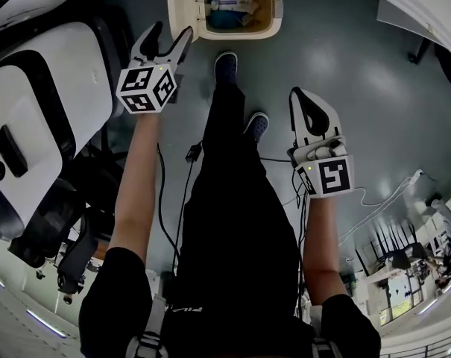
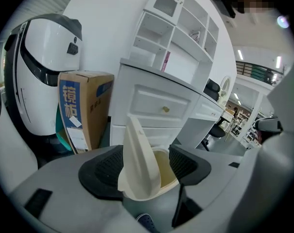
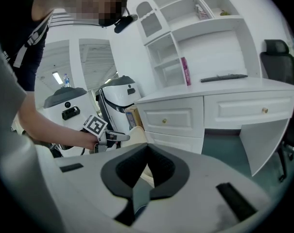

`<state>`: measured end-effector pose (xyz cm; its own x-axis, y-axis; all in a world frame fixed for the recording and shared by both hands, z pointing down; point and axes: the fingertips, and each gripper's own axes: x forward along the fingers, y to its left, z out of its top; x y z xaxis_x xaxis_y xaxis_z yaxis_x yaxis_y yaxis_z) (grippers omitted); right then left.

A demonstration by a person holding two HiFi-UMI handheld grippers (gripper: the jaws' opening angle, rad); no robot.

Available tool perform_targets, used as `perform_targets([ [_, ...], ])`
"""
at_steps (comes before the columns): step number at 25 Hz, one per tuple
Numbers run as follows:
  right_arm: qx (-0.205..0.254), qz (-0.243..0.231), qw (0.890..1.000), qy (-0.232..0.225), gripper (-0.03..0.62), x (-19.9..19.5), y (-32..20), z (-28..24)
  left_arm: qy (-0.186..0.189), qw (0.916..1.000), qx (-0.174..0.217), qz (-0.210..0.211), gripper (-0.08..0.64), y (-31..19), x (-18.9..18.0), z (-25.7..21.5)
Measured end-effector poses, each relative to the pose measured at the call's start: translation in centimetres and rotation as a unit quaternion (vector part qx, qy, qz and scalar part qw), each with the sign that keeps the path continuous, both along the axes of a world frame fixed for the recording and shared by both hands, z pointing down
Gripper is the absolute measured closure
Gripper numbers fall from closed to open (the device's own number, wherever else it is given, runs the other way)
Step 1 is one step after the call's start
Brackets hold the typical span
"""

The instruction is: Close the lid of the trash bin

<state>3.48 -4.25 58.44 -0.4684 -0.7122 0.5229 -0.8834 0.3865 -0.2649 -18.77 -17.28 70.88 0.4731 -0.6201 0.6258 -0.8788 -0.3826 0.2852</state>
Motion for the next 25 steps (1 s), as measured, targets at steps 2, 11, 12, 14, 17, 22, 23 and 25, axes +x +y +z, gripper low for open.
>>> perform_targets([
  [2, -0.001, 0.004, 1.0, 0.001, 0.588, 0.2, 0.1, 0.4, 0.007, 1.0, -0.002, 0.006, 0.256, -0.1, 0.5, 0.5],
  [11, -0.016, 0.017, 1.0, -0.005, 0.588, 0.4, 1.4, 3.0, 0.006, 0.9992, 0.018, 0.034, 0.256, -0.5, 2.9, 1.3],
  [12, -0.017, 0.02, 1.0, -0.007, 0.588, 0.6, 1.6, 3.3, 0.005, 0.999, 0.021, 0.038, 0.256, -0.5, 3.3, 1.3],
  [14, -0.021, 0.027, 0.999, -0.014, 0.588, 0.8, 1.9, 3.7, 0.005, 0.9983, 0.028, 0.05, 0.256, -0.2, 4.2, 1.3],
  [17, -0.029, 0.036, 0.999, -0.023, 0.588, 1.1, 2.3, 4.0, 0.0, 0.997, 0.032, 0.071, 0.256, 0.2, 5.9, 1.5],
  [22, -0.027, 0.046, 0.998, -0.028, 0.588, 1.6, 2.2, 4.1, 0.002, 0.9957, 0.033, 0.086, 0.256, 0.0, 8.3, 2.4],
  [23, -0.028, 0.047, 0.998, -0.028, 0.588, 1.7, 2.2, 4.2, 0.005, 0.996, 0.033, 0.082, 0.256, -0.1, 8.6, 2.5],
  [25, -0.032, 0.046, 0.998, -0.026, 0.588, 1.7, 2.4, 4.7, 0.006, 0.9967, 0.035, 0.073, 0.256, -0.2, 9.0, 2.9],
])
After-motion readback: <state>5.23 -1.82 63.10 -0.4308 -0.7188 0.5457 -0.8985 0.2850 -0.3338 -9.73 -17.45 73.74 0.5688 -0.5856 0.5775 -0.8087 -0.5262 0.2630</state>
